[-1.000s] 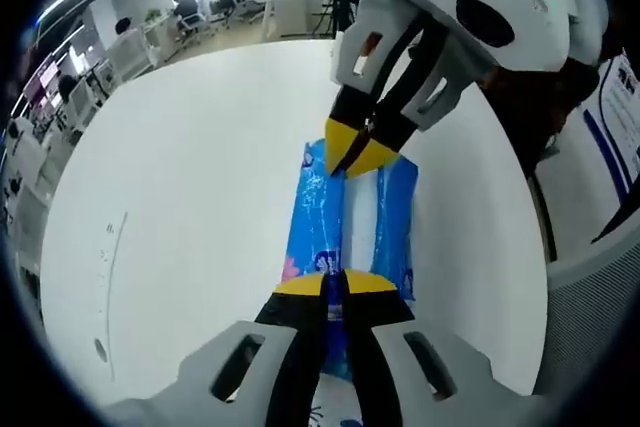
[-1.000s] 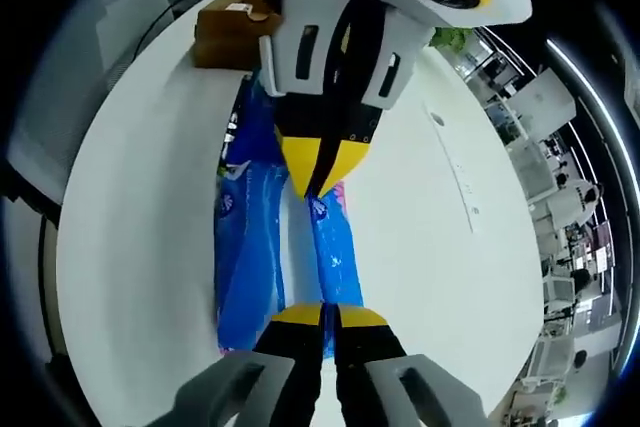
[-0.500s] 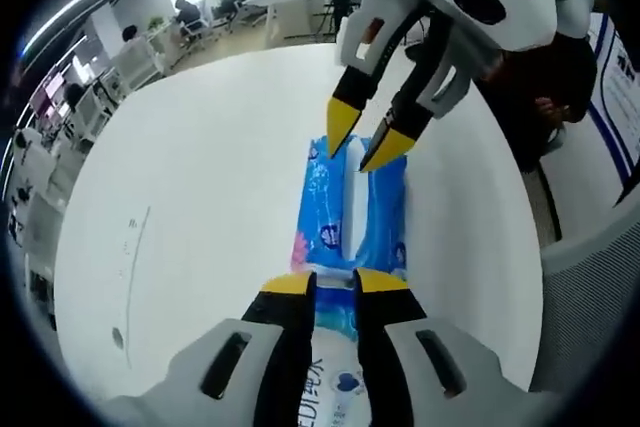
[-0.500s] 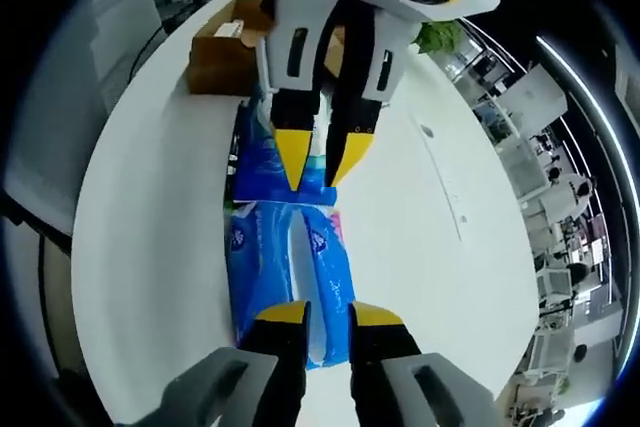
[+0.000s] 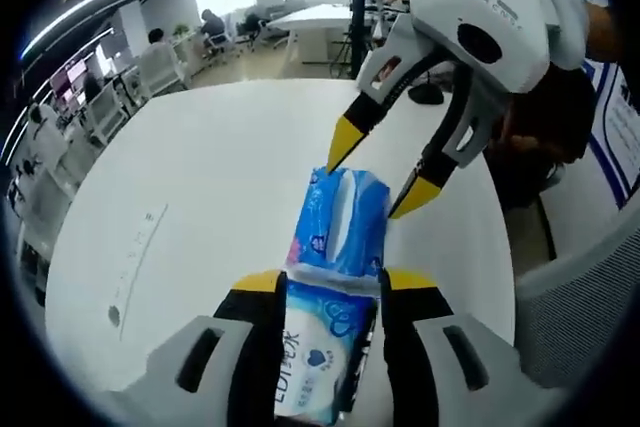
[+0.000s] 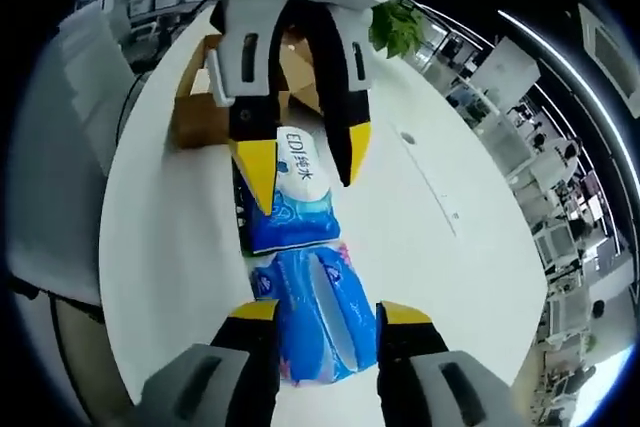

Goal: Operate the shoe box by opening the lid, removing the specified soft item, and placing it in the target area until the item is outside and the box remains undamaged.

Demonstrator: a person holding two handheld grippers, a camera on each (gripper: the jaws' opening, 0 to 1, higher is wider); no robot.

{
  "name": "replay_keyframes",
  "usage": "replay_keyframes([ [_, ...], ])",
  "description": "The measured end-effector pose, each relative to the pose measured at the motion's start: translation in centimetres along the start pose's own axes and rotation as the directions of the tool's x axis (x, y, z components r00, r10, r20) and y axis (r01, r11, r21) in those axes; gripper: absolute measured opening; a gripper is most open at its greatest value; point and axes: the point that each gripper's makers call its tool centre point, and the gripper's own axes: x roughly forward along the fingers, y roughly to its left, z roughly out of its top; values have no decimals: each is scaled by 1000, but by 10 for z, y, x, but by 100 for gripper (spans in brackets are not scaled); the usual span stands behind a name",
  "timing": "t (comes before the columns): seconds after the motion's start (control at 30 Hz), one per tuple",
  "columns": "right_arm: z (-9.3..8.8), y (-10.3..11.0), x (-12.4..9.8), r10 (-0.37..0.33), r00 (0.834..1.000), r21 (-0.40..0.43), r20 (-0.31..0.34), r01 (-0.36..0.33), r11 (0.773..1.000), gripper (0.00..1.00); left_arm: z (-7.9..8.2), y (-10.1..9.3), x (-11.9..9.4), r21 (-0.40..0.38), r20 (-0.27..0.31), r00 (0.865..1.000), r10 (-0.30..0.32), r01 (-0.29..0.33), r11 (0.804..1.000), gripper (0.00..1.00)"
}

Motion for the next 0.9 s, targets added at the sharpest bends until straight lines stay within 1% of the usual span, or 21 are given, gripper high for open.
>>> replay_keyframes([
  [0.1, 3, 6, -3, 3, 1000, 41, -1, -3, 999, 38, -4, -5, -7, -12, 13, 1000, -8, 8, 1000, 40],
  [0.23, 7, 15, -3, -8, 1000, 69, -4, 8, 998, 42, -8, -13, -16, -21, 36, 999, -10, 11, 1000, 45],
  [0.3, 11, 20, -5, -2, 1000, 71, -3, 2, 997, 43, -11, -15, -21, -29, 44, 999, -9, 10, 1000, 47],
  [0.37, 16, 24, -8, -1, 1000, 72, 2, 1, 997, 43, -16, -20, -28, -26, 62, 998, -21, 22, 999, 51],
  [0.47, 21, 23, -9, -14, 1000, 84, 10, 13, 996, 47, -24, -23, -36, -24, 71, 997, -27, 28, 999, 56],
  [0.53, 27, 24, -11, -20, 1000, 105, 15, 18, 994, 48, -29, -23, -44, -53, 80, 997, -20, 24, 998, 57],
  [0.6, 32, 25, -12, -24, 1000, 115, 19, 22, 993, 50, -31, -23, -51, -71, 107, 994, -9, 16, 997, 59],
  [0.63, 35, 26, -12, -26, 999, 125, 27, 23, 992, 50, -35, -22, -55, -76, 113, 994, -4, 12, 997, 60],
  [0.73, 46, 32, -12, -18, 998, 148, 56, 9, 989, 53, -47, -19, -63, -98, 103, 995, 14, -4, 995, 62],
  [0.8, 50, 35, -10, -15, 998, 149, 61, 6, 989, 55, -51, -18, -72, -110, 116, 993, 30, -17, 994, 64],
  [0.9, 61, 40, -8, -3, 996, 168, 85, -11, 986, 57, -56, -17, -83, -122, 128, 991, 48, -33, 992, 67],
])
